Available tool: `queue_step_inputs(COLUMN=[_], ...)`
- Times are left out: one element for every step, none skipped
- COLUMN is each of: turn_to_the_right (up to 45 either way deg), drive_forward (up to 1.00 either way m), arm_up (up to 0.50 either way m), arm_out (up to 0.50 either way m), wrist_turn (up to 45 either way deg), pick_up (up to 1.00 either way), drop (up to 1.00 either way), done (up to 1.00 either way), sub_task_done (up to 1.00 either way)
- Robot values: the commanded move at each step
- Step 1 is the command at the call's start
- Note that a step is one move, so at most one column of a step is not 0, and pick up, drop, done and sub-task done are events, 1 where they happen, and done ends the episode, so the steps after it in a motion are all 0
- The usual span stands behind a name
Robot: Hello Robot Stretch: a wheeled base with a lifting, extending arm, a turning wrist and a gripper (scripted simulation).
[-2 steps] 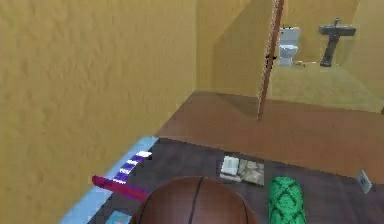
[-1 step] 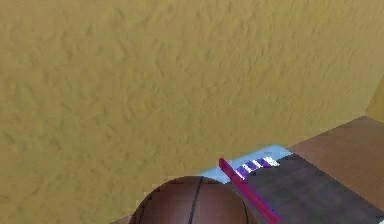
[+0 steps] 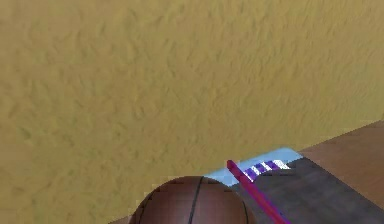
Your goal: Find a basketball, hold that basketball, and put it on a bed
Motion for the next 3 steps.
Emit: queue_step_inputs(turn_to_the_right=[0.0,0.0,0.0], drive_forward=[0.0,0.0,0.0], arm_up=[0.0,0.0,-0.46], arm_out=[0.48,0.0,0.0], wrist_turn=[0.0,39.0,0.0], pick_up=[0.0,0.0,0.0], drop=[0.0,0.0,0.0], done=[0.0,0.0,0.0], sub_task_done=[0.0,0.0,0.0])
